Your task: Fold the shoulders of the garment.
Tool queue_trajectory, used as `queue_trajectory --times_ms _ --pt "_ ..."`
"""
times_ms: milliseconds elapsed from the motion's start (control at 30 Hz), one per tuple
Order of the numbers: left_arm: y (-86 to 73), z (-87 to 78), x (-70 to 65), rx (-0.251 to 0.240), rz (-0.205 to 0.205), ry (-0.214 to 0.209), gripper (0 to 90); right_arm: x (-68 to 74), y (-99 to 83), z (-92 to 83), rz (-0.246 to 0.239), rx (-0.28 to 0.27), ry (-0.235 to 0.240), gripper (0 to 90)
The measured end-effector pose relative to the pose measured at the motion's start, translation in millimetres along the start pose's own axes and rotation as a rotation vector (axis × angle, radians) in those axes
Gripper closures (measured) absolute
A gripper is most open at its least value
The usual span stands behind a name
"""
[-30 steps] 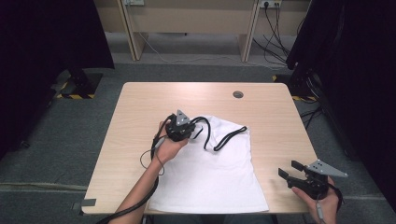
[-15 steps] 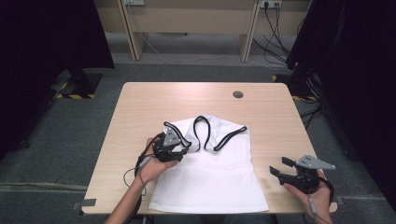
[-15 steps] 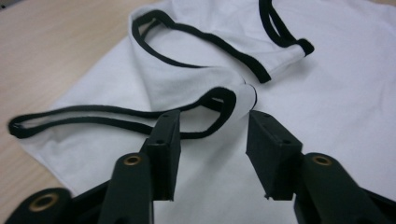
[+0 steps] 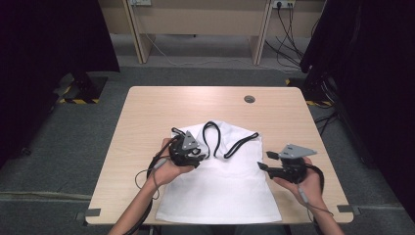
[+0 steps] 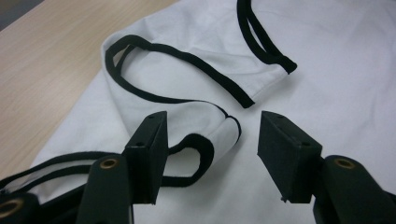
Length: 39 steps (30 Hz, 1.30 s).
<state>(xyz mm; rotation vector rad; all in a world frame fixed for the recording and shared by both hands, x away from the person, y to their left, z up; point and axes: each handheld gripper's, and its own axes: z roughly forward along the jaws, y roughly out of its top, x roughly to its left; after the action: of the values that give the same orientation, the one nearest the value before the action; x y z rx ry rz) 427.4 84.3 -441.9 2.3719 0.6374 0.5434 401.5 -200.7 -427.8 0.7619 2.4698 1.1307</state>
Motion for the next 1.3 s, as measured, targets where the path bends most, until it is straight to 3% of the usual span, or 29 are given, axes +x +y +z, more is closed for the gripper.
queue_trajectory --times_ms 33,67,100,133,167,200,233,467,533,633,867,1067,1300 --pt "0.2 5.6 -1.8 0.030 0.028 -0.004 52.5 3.9 11.4 16.6 -0.043 0.020 0.022 55.7" --pt "0.2 5.6 -1.8 0.030 0.028 -0.004 56.0 3.9 11.4 16.6 -0.043 0.020 0.022 55.7" --pt "0.2 5.6 -1.8 0.030 0.028 -0.004 56.0 7.6 20.2 33.8 -0.088 0.044 0.034 55.7" --pt "-0.5 9.3 -4.7 0.061 0.074 -0.003 56.0 7.6 20.2 33.8 -0.088 0.044 0.034 58.8" --pt "-0.5 9.3 -4.7 0.061 0.074 -0.003 58.5 7.6 20.2 33.8 -0.088 0.044 0.034 58.8" --pt "-0.5 9.3 -4.7 0.061 0.074 -0.003 58.5 11.3 25.0 50.2 -0.114 0.079 0.043 58.8" --pt "-3.3 11.4 -5.2 0.092 0.101 -0.011 58.5 11.3 25.0 50.2 -0.114 0.079 0.043 61.1" --pt "-7.8 10.8 -3.9 0.099 0.087 -0.033 66.1 14.8 21.9 72.7 -0.142 0.135 0.051 63.8" --pt "-8.2 10.7 -3.6 0.089 0.069 -0.033 68.9 13.9 21.5 72.9 -0.138 0.137 0.050 74.9" --pt "-8.0 8.6 -2.1 0.064 0.035 -0.028 74.6 13.0 21.3 71.2 -0.128 0.129 0.049 81.0" --pt "-6.8 -5.1 -0.8 -0.032 -0.024 0.013 82.5 6.1 20.1 58.8 -0.086 0.075 0.065 83.6" --pt "-8.3 -15.0 0.0 -0.055 -0.021 0.015 81.8 -0.4 18.0 39.8 -0.061 0.019 0.077 83.7" --pt "-13.3 -7.4 -8.5 -0.015 0.014 -0.048 77.9 0.3 6.0 37.8 -0.073 0.044 0.116 83.6"
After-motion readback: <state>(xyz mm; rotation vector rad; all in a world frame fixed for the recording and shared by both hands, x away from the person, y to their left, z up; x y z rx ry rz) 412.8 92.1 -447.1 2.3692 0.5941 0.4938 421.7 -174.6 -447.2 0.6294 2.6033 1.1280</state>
